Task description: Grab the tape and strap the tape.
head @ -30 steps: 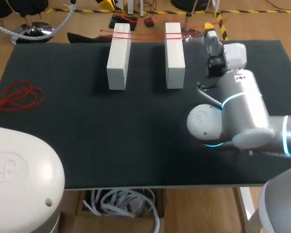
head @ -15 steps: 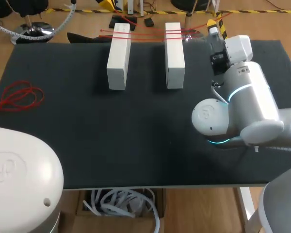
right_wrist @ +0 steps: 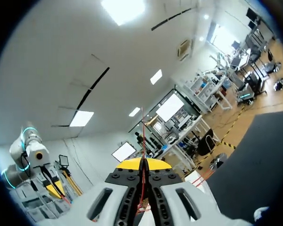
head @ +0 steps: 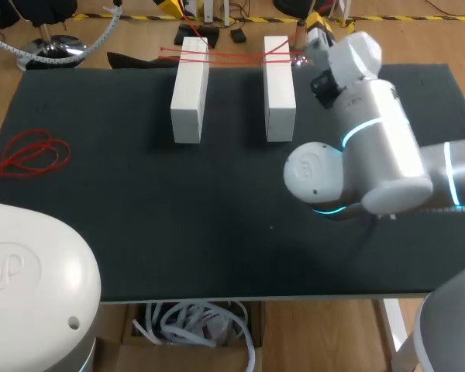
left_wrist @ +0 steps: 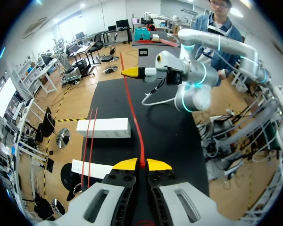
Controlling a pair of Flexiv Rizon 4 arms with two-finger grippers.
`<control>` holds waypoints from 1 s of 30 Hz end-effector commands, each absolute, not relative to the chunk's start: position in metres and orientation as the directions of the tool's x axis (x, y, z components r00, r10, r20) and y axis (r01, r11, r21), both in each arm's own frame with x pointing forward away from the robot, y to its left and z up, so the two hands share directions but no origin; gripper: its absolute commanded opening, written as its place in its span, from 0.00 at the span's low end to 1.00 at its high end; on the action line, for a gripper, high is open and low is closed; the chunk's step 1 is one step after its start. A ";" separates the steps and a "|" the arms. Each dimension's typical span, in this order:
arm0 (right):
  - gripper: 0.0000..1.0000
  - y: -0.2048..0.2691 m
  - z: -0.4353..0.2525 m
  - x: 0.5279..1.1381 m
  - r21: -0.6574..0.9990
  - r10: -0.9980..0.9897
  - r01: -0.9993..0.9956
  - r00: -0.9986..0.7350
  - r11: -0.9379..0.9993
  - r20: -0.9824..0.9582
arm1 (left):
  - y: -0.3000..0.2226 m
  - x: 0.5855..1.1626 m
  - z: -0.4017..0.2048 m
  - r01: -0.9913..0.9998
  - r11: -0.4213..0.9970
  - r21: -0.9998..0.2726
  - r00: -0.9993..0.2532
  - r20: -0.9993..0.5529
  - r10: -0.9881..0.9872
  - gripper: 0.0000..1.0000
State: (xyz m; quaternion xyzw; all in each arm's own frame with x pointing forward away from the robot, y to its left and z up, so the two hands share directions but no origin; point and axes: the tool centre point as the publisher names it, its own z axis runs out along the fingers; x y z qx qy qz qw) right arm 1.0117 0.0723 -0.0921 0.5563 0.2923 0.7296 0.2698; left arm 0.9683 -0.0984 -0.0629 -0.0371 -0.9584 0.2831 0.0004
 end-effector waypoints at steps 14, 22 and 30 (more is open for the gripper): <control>0.00 0.085 -0.086 1.011 0.934 0.944 -0.155 -0.123 -0.323 0.306 | -0.098 0.968 -0.062 0.070 0.839 -0.539 -0.997 -0.019 0.071 0.00; 0.00 0.110 -0.069 1.009 0.981 0.978 0.000 -0.078 0.194 -0.193 | -0.098 0.968 -0.062 0.070 0.839 -0.539 -0.997 -0.019 0.071 0.00; 0.00 0.111 -0.062 1.006 0.932 0.930 -0.033 -0.062 0.362 -0.363 | -0.098 0.968 -0.062 0.070 0.839 -0.539 -0.997 -0.019 0.071 0.00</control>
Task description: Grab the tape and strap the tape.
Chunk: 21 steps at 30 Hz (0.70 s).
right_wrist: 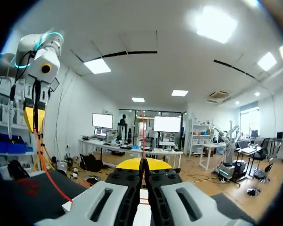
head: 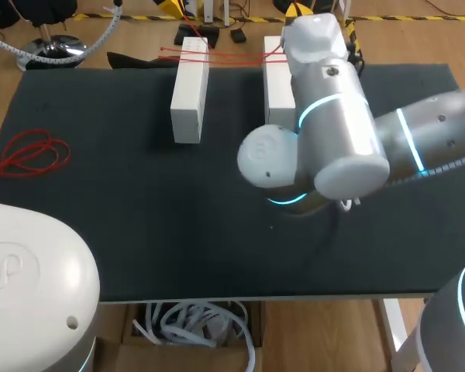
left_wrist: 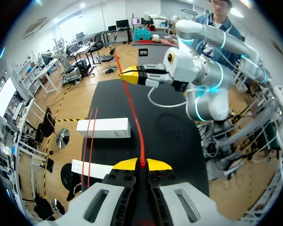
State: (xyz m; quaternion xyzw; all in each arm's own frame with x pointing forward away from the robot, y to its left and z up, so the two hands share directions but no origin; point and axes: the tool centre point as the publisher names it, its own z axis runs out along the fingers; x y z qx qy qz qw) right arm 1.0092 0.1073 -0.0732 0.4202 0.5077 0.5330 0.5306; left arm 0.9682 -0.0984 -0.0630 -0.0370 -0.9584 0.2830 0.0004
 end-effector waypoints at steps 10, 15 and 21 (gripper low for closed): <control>0.00 0.111 -0.062 1.006 0.932 0.930 -0.033 -0.062 0.362 -0.363 | -0.098 0.968 -0.062 0.070 0.839 -0.539 -0.997 -0.019 0.071 0.00; 0.00 0.125 -0.056 1.003 0.817 0.814 -0.059 -0.071 0.574 -0.577 | -0.098 0.968 -0.062 0.070 0.839 -0.539 -0.997 -0.019 0.071 0.00; 0.00 0.143 -0.046 0.996 0.632 0.626 -0.109 -0.088 0.767 -0.775 | -0.098 0.968 -0.062 0.070 0.839 -0.539 -0.997 -0.019 0.071 0.00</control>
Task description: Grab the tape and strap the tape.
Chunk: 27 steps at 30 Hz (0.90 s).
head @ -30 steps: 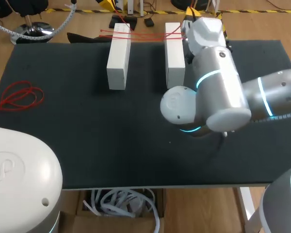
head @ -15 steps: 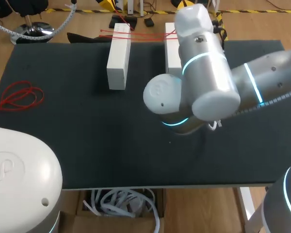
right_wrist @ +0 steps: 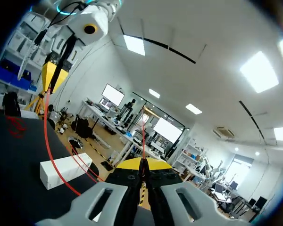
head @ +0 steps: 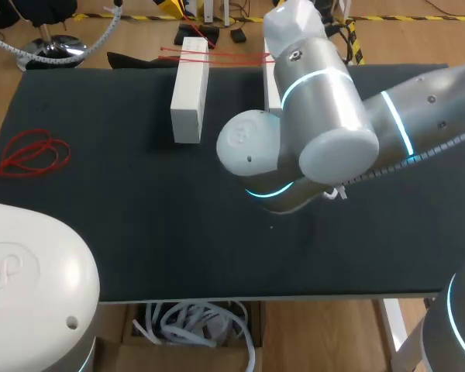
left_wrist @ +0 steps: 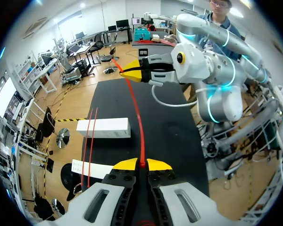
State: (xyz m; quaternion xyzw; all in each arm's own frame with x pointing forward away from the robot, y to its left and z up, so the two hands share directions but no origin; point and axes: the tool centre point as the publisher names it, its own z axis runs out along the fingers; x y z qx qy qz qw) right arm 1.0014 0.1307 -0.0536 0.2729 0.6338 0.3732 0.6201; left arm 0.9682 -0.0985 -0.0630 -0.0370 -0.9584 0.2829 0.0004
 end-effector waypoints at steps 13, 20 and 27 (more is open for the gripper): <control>0.00 0.145 -0.040 0.996 0.626 0.620 -0.132 -0.086 0.769 -0.780 | -0.098 0.968 -0.062 0.070 0.839 -0.539 -0.997 -0.019 0.071 0.00; 0.00 0.145 -0.040 0.996 0.626 0.620 -0.132 -0.086 0.769 -0.780 | -0.098 0.968 -0.062 0.070 0.839 -0.539 -0.997 -0.019 0.071 0.00; 0.00 0.145 -0.040 0.996 0.626 0.620 -0.132 -0.086 0.769 -0.780 | -0.098 0.968 -0.062 0.070 0.839 -0.539 -0.997 -0.019 0.071 0.00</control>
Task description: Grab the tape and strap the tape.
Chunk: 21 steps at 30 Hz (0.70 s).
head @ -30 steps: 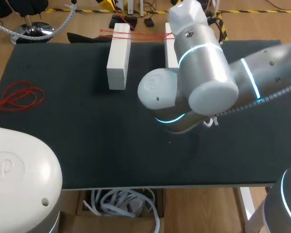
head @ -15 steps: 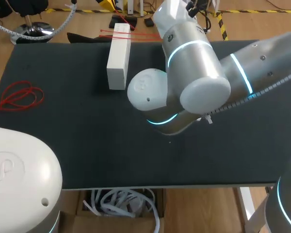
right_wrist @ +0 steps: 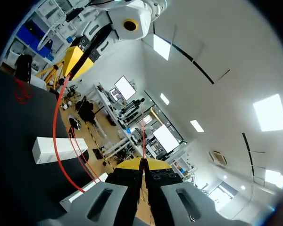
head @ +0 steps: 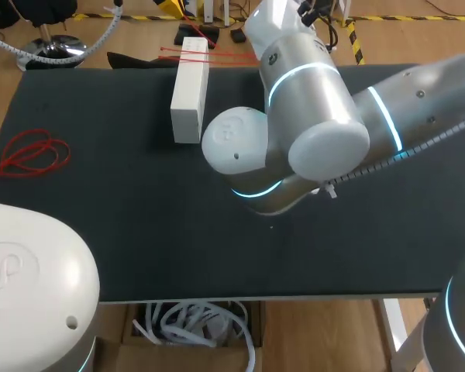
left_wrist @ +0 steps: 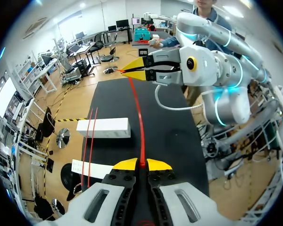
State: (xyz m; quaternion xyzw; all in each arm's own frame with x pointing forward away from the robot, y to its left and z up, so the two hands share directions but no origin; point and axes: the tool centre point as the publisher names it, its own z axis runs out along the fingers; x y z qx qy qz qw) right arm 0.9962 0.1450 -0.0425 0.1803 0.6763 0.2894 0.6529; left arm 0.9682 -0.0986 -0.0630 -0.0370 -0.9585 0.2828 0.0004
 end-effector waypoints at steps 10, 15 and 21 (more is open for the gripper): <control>0.00 0.178 -0.036 0.984 0.520 0.502 -0.090 -0.165 0.849 -0.849 | -0.098 0.968 -0.062 0.070 0.839 -0.539 -0.997 -0.019 0.071 0.00; 0.00 0.186 -0.030 0.985 0.377 0.357 -0.116 -0.157 0.919 -0.921 | -0.098 0.968 -0.062 0.070 0.839 -0.539 -0.997 -0.019 0.071 0.00; 0.00 0.194 -0.028 0.982 0.168 0.153 -0.142 -0.113 0.976 -0.982 | -0.098 0.968 -0.062 0.070 0.839 -0.539 -0.997 -0.019 0.071 0.00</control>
